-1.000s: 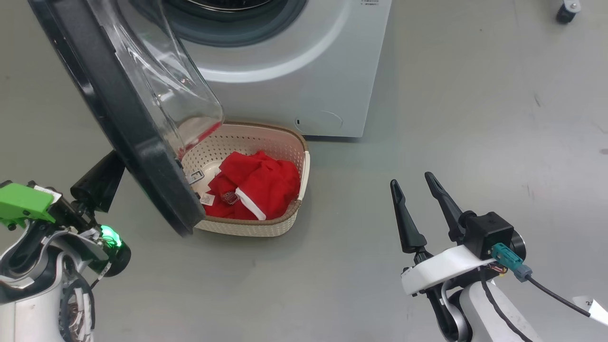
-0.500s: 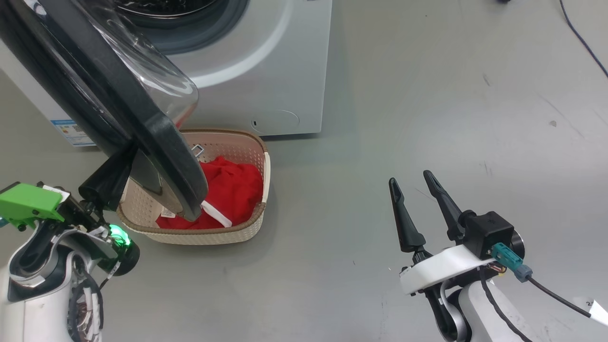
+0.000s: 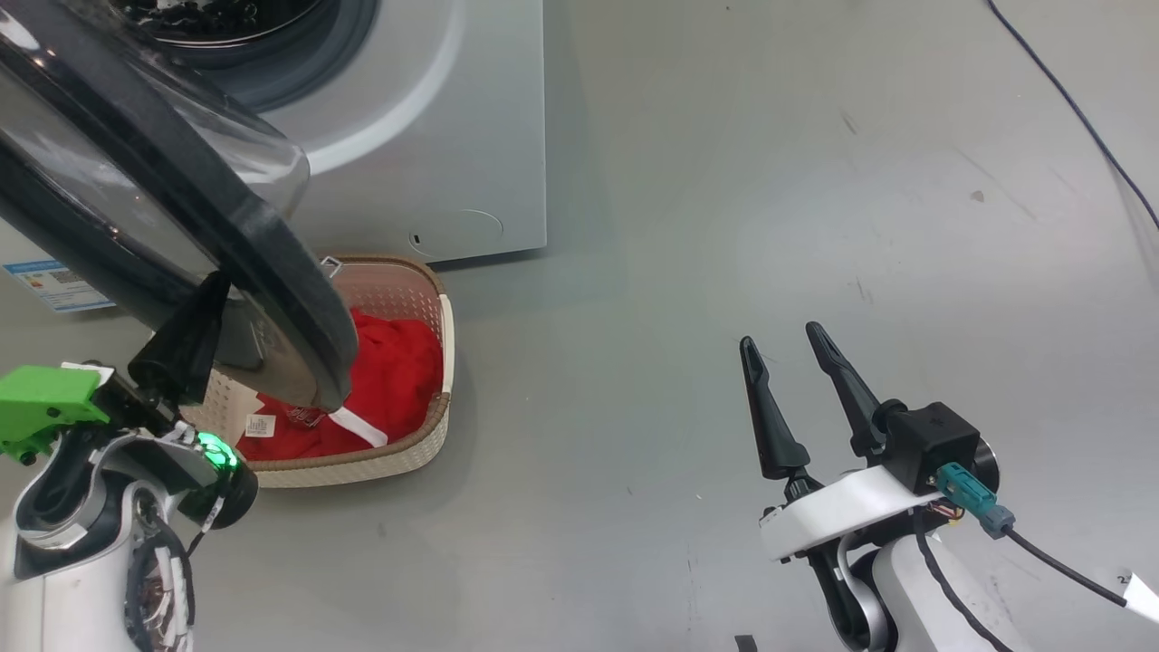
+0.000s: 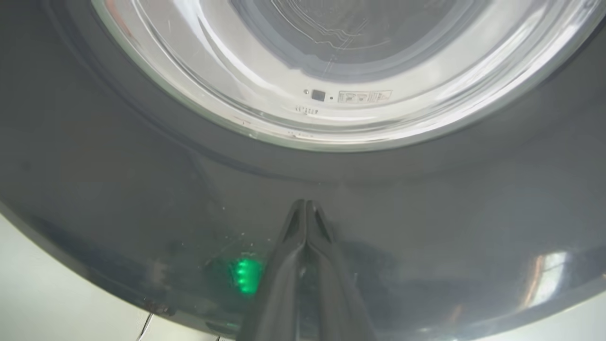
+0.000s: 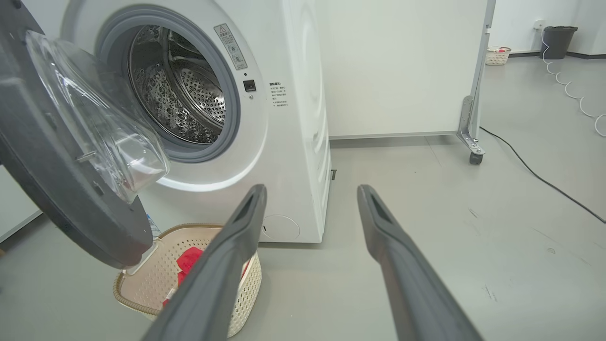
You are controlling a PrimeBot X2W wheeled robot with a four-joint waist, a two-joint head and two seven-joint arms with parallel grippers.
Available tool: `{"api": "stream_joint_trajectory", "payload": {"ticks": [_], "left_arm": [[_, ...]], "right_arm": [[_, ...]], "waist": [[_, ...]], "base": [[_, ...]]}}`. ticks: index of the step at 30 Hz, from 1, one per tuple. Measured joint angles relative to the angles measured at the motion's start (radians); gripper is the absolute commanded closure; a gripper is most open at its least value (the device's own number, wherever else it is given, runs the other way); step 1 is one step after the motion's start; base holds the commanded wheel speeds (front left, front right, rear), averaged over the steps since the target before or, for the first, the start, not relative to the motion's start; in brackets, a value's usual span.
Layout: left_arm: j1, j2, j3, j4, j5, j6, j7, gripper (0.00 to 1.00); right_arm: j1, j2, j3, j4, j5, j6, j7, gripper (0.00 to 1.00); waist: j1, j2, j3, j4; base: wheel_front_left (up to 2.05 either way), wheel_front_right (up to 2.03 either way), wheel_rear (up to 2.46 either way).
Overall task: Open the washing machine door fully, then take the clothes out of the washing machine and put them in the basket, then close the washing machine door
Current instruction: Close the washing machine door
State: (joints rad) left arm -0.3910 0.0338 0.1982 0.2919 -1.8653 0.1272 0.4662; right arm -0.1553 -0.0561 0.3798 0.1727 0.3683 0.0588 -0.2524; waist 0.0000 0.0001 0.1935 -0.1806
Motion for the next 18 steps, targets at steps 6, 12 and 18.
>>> {"api": "stream_joint_trajectory", "payload": {"ticks": [6, 12, 18], "left_arm": [[-0.02, 0.0, 0.018, 0.007, 0.0, 0.0, -0.047, 1.0], [-0.041, 0.001, -0.001, 0.01, -0.004, 0.0, -0.058, 1.0], [-0.06, -0.002, -0.041, 0.02, -0.004, 0.0, -0.064, 1.0]], "right_arm": [[0.0, 0.001, 0.003, -0.005, 0.002, -0.009, 0.0, 0.0], [0.0, 0.001, 0.003, -0.01, 0.01, -0.01, 0.0, 0.0], [0.001, 0.001, -0.004, -0.016, 0.01, -0.01, 0.0, 0.0]], "waist": [[0.0, 0.0, 0.01, -0.037], [0.0, 0.0, 0.02, -0.069], [0.0, 0.0, 0.026, -0.081]], "base": [[0.0, 0.0, 0.0], [0.0, 0.0, 0.0], [0.0, 0.0, 0.0]]}}
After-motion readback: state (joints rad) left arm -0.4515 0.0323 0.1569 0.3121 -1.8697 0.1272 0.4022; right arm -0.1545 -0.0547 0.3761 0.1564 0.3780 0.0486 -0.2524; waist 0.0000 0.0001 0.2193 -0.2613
